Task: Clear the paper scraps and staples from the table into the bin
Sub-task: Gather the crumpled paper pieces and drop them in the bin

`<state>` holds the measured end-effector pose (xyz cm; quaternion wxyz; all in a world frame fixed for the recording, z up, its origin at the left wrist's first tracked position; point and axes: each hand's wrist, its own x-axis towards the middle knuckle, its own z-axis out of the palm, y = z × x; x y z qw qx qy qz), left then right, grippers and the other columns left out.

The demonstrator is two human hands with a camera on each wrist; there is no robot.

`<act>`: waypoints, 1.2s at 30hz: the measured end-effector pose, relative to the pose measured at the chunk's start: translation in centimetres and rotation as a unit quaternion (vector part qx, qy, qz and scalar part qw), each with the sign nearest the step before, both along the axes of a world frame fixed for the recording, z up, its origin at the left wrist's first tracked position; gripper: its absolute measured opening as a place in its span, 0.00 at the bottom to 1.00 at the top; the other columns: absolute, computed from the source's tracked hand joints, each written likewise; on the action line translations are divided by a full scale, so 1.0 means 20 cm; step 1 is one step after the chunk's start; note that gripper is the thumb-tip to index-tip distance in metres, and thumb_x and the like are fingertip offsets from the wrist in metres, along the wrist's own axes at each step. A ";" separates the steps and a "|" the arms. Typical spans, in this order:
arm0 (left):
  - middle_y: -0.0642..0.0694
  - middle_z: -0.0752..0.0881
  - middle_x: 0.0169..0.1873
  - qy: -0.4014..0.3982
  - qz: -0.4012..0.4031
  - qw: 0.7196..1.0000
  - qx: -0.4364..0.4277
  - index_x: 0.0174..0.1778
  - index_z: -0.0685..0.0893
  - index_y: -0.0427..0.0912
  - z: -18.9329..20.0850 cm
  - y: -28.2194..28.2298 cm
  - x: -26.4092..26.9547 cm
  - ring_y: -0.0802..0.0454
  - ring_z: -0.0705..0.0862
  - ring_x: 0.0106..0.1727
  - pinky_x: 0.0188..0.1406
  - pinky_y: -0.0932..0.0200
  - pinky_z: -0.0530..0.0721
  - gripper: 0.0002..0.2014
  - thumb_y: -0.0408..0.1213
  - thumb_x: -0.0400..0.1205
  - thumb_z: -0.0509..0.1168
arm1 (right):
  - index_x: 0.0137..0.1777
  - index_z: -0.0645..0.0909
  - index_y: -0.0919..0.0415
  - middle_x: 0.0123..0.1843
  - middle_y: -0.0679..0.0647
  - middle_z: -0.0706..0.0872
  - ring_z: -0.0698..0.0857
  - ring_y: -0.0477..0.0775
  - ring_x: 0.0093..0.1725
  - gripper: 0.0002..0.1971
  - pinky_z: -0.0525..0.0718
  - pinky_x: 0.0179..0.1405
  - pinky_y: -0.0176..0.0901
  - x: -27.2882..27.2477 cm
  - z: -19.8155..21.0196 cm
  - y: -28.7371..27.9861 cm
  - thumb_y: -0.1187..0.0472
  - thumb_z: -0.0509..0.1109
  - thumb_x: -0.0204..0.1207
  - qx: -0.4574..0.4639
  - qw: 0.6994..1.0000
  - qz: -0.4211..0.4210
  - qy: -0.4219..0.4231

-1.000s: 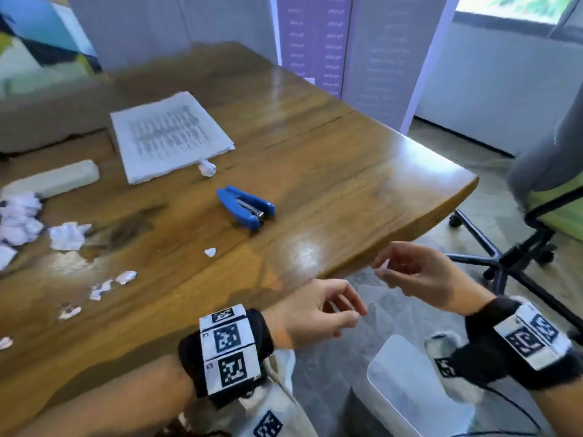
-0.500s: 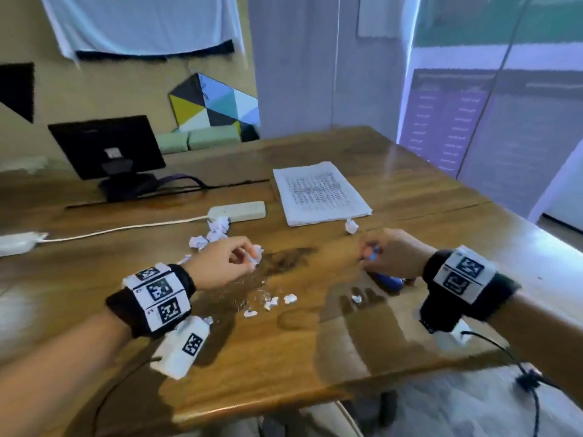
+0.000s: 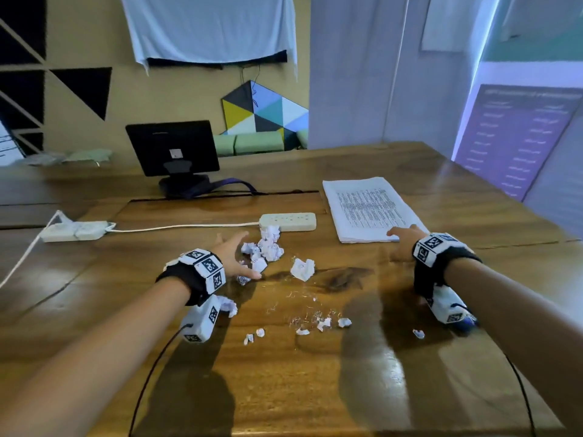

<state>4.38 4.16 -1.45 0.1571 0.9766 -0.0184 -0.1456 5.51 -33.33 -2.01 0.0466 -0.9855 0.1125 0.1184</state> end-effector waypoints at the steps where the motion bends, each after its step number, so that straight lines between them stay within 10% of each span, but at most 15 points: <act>1: 0.33 0.48 0.82 0.009 -0.003 1.000 0.000 0.81 0.47 0.58 0.00 -0.01 0.00 0.35 0.52 0.83 0.77 0.39 0.62 0.60 0.59 0.59 0.79 | 0.76 0.65 0.50 0.77 0.62 0.65 0.73 0.63 0.71 0.29 0.74 0.69 0.50 0.01 -0.01 0.01 0.52 0.68 0.75 0.000 1.000 0.005 0.013; 8: 0.28 0.44 0.81 0.019 -0.026 0.999 0.021 0.82 0.43 0.58 -0.01 -0.04 0.03 0.35 0.44 0.83 0.78 0.36 0.57 0.59 0.55 0.64 0.78 | 0.61 0.81 0.59 0.64 0.58 0.83 0.81 0.60 0.62 0.17 0.79 0.55 0.42 0.00 0.03 0.17 0.66 0.67 0.72 -0.022 0.996 0.089 -0.016; 15: 0.30 0.40 0.81 0.021 -0.018 1.000 0.009 0.81 0.46 0.63 -0.03 -0.09 0.06 0.30 0.54 0.82 0.77 0.35 0.63 0.54 0.52 0.67 0.78 | 0.78 0.62 0.49 0.68 0.54 0.72 0.76 0.39 0.41 0.41 0.82 0.27 0.28 -0.12 0.17 0.60 0.70 0.75 0.68 0.215 0.944 0.249 -0.003; 18: 0.32 0.40 0.82 0.021 -0.012 1.000 -0.008 0.81 0.50 0.62 -0.05 -0.10 0.07 0.30 0.56 0.81 0.77 0.38 0.64 0.51 0.47 0.68 0.78 | 0.80 0.57 0.46 0.76 0.57 0.68 0.84 0.49 0.48 0.48 0.84 0.27 0.32 -0.14 0.16 0.76 0.70 0.78 0.65 0.213 0.937 0.275 0.043; 21: 0.32 0.47 0.82 0.016 -0.014 1.000 0.000 0.80 0.59 0.56 -0.04 -0.11 0.07 0.30 0.60 0.80 0.76 0.41 0.66 0.45 0.46 0.70 0.77 | 0.76 0.66 0.52 0.74 0.56 0.71 0.85 0.57 0.53 0.39 0.85 0.24 0.34 -0.11 0.12 0.84 0.67 0.79 0.66 0.181 0.941 0.280 0.057; 28: 0.35 0.73 0.66 -0.007 -0.040 0.999 -0.024 0.66 0.76 0.44 -0.02 -0.12 0.04 0.43 0.76 0.48 0.50 0.58 0.76 0.24 0.37 0.74 0.73 | 0.39 0.81 0.57 0.64 0.57 0.82 0.88 0.54 0.32 0.05 0.82 0.21 0.33 -0.06 0.06 0.86 0.65 0.75 0.70 0.156 0.952 0.263 0.025; 32: 0.39 0.80 0.62 -0.017 -0.046 0.997 -0.056 0.61 0.78 0.40 -0.02 -0.11 0.05 0.45 0.79 0.48 0.35 0.62 0.77 0.19 0.33 0.74 0.73 | 0.37 0.79 0.55 0.68 0.53 0.79 0.86 0.49 0.27 0.07 0.84 0.26 0.35 0.01 0.11 0.86 0.65 0.73 0.71 0.190 0.950 0.244 -0.034; 36: 0.41 0.80 0.53 -0.016 -0.019 0.991 -0.128 0.64 0.76 0.40 0.03 -0.06 0.07 0.43 0.83 0.46 0.42 0.48 0.88 0.20 0.33 0.77 0.70 | 0.47 0.83 0.57 0.64 0.54 0.82 0.86 0.53 0.46 0.06 0.85 0.33 0.40 0.09 0.17 0.92 0.64 0.73 0.70 0.160 0.951 0.252 -0.083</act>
